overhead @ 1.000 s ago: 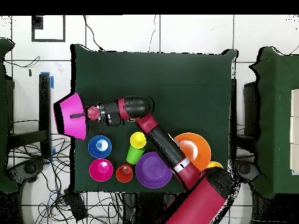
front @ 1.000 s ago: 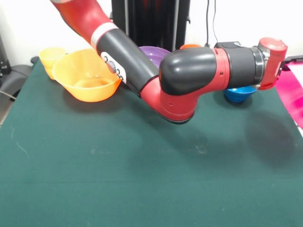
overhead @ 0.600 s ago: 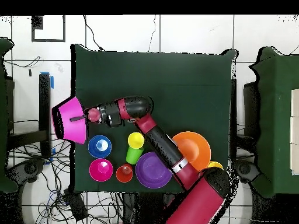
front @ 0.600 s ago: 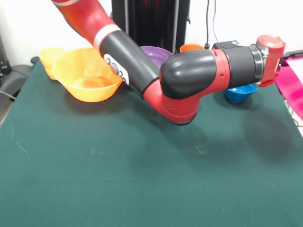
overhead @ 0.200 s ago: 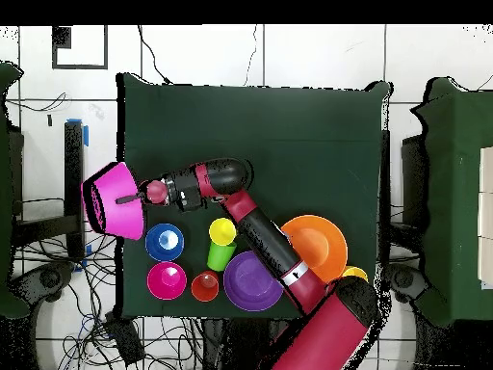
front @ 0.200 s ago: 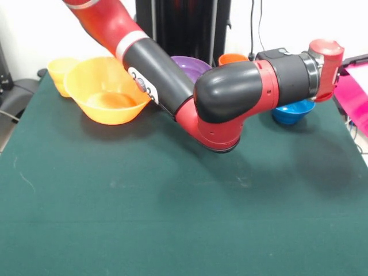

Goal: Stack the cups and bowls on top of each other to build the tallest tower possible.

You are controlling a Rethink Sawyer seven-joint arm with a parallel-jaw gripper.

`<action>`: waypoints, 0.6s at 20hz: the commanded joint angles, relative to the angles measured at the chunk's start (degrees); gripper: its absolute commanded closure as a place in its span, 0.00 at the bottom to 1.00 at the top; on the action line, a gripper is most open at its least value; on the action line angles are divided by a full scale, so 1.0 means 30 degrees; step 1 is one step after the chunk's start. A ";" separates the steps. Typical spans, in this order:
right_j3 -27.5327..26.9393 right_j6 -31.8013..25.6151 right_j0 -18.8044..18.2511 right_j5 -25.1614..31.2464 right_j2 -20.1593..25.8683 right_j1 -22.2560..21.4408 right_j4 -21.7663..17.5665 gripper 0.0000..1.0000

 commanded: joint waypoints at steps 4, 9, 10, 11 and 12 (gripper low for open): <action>-0.3210 -0.6401 0.0652 0.1768 -0.0760 -0.0193 0.0482 1.00; -0.3622 -0.6536 0.0754 0.1936 -0.0773 -0.0804 0.0264 1.00; -0.3714 -0.6606 0.0751 0.1952 -0.0784 -0.0971 0.0168 1.00; -0.3757 -0.6655 0.0747 0.1964 -0.0784 -0.1063 0.0124 1.00; -0.3763 -0.6690 0.0684 0.1806 -0.0813 -0.1255 -0.0069 1.00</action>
